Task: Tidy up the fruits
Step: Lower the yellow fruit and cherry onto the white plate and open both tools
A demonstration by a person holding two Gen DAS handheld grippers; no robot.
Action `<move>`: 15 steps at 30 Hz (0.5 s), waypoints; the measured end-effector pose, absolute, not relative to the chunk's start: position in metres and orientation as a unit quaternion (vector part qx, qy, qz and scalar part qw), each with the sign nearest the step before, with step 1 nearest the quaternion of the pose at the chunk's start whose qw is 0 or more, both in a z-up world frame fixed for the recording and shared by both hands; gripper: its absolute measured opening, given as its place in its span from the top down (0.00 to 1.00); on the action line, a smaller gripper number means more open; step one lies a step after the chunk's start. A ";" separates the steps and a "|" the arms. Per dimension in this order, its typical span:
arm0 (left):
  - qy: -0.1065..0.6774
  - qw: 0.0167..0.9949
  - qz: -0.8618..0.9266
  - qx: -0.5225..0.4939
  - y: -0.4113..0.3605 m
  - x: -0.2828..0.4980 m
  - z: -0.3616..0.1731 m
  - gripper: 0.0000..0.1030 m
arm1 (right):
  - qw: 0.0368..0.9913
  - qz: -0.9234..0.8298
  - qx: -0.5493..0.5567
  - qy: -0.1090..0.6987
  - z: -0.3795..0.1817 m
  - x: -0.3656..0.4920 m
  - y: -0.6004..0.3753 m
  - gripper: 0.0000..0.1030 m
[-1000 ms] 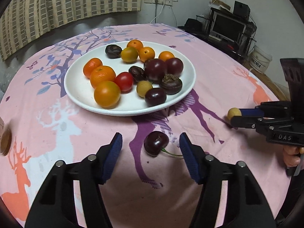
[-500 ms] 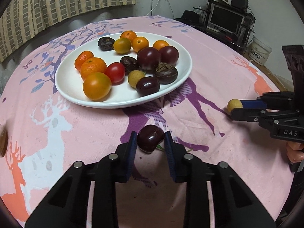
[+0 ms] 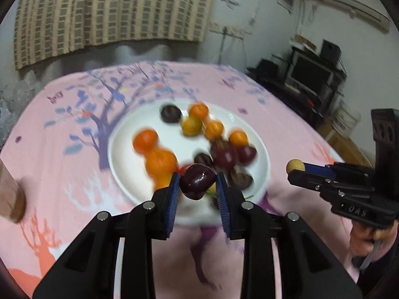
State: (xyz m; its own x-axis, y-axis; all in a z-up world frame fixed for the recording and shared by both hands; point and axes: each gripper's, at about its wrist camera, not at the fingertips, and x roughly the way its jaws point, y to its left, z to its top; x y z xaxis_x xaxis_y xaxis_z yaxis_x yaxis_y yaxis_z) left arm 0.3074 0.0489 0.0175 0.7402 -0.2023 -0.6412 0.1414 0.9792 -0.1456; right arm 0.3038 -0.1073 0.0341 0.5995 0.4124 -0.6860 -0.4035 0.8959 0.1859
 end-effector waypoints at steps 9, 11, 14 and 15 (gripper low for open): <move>0.346 0.935 -0.035 -0.064 0.067 0.378 0.018 0.72 | 0.902 0.205 -0.013 0.379 0.022 0.382 -0.056 0.76; 0.350 0.935 -0.021 -0.053 0.067 0.381 0.014 0.72 | 0.901 0.205 -0.022 0.381 0.017 0.385 -0.050 0.73; 0.344 0.938 0.000 -0.041 0.068 0.376 0.013 0.34 | 0.901 0.203 -0.031 0.382 0.017 0.381 -0.049 0.54; 0.334 0.942 0.013 -0.039 0.068 0.371 0.015 0.24 | 0.903 0.201 -0.033 0.378 0.020 0.377 -0.050 0.53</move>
State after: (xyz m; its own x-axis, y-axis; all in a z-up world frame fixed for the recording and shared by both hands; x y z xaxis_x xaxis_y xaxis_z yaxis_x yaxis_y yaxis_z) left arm 0.3713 0.0683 0.0154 0.7764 -0.0016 -0.6302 -0.0501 0.9967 -0.0643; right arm 0.3767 -0.0504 0.0198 0.6329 0.3372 -0.6969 -0.3878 0.9172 0.0916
